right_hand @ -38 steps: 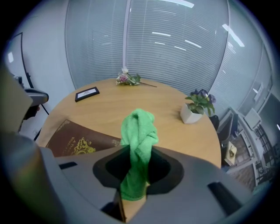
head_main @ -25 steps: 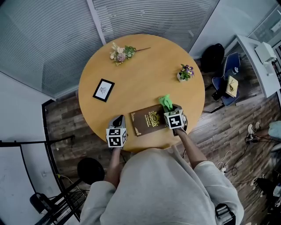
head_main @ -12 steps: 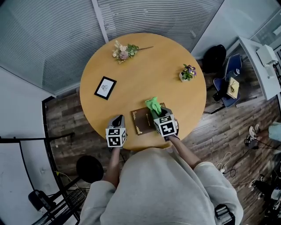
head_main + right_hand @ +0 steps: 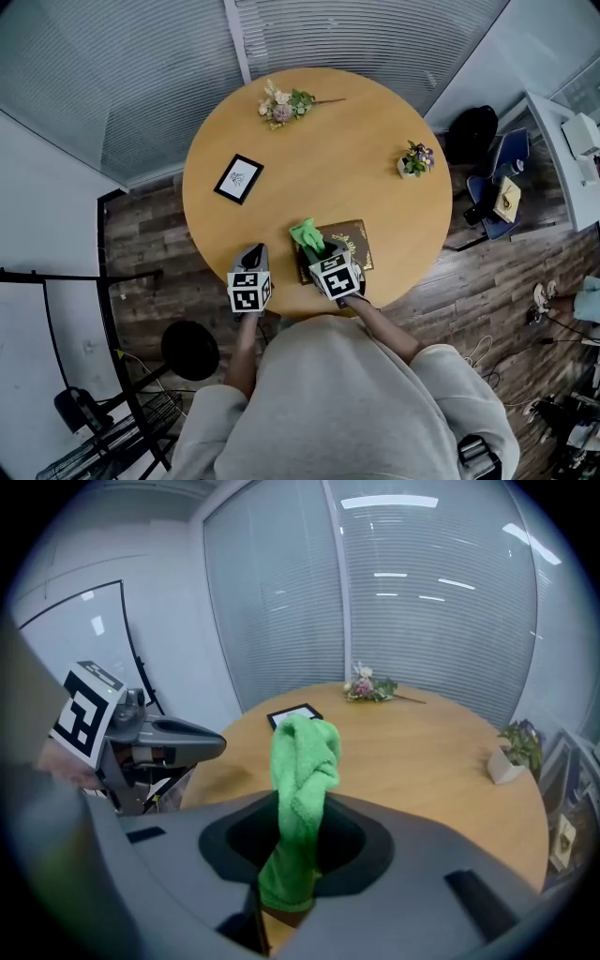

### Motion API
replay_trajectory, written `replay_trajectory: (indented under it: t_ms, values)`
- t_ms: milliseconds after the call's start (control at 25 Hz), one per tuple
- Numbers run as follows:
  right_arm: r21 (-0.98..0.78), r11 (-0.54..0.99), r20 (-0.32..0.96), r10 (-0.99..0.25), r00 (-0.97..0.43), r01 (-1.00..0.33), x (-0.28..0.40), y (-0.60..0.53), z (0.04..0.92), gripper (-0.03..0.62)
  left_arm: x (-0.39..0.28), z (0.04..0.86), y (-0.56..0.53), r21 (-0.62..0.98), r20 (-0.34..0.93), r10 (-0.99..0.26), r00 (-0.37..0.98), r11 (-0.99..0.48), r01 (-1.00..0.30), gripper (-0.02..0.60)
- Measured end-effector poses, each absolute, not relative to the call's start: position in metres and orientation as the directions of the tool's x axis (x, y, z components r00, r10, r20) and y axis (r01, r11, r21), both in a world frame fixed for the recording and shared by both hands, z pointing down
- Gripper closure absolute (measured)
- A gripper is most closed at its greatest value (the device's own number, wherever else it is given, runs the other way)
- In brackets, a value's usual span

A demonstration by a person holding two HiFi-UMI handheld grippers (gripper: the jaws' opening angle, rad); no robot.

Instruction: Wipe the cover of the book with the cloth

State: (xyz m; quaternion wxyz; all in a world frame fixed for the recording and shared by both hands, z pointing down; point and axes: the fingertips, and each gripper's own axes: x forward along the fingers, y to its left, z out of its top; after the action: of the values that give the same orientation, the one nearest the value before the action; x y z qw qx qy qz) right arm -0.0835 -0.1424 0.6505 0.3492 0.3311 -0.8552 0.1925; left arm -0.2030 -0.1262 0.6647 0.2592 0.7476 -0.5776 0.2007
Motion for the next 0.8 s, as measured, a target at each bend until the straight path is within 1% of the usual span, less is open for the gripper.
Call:
replay_trajectory:
  t_ms: [440,680,800]
  values:
    - [-0.145,0.720,0.774,-0.345,-0.531,-0.679,-0.106,-0.125,0.688,0.496,-0.229,0.671,-0.107,0.156,0.620,-0.757,0.204,-0.136,-0.978,0.572]
    - [-0.151,0.699,0.811,-0.316,-0.492,-0.699,-0.102,-0.118,0.713,0.496,-0.233,0.671,-0.105,0.151,0.624,-0.755,0.203,-0.138,-0.979,0.572]
    - [-0.155,0.693,0.810,-0.319,-0.492,-0.704,-0.103,-0.120,0.716,0.496,-0.231,0.672,-0.107,0.151,0.626,-0.752,0.207,-0.144,-0.978,0.572]
